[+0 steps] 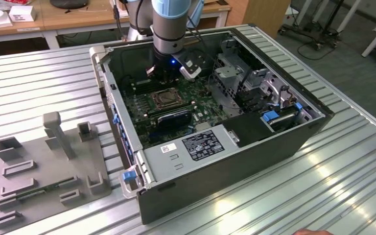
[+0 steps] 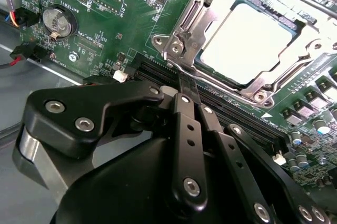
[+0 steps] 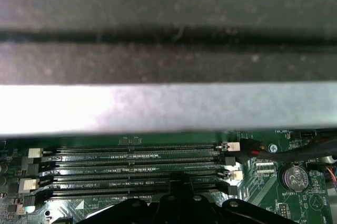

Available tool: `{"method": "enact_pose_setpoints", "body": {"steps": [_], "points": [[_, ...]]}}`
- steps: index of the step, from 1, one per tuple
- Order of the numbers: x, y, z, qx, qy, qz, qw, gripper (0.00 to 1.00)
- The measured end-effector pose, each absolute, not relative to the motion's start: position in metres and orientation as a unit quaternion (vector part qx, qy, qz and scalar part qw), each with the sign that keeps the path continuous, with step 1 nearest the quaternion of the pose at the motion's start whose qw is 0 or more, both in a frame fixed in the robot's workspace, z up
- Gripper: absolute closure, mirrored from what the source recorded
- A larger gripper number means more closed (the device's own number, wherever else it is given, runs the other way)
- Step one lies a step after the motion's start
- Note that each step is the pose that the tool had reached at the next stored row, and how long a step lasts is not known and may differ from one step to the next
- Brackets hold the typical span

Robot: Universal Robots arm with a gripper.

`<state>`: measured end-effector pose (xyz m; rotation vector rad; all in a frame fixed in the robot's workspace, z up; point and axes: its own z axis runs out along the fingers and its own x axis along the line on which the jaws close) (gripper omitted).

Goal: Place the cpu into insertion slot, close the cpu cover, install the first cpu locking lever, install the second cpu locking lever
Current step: 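Install the first cpu locking lever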

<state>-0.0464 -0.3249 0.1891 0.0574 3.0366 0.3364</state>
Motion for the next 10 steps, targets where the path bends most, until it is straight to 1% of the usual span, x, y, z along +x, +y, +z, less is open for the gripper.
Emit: {"method": "enact_pose_setpoints", "body": {"steps": [10], "points": [[-0.0461, -0.3245, 0.1976, 0.019, 0.993, 0.112, 0.044, 0.89]]}}
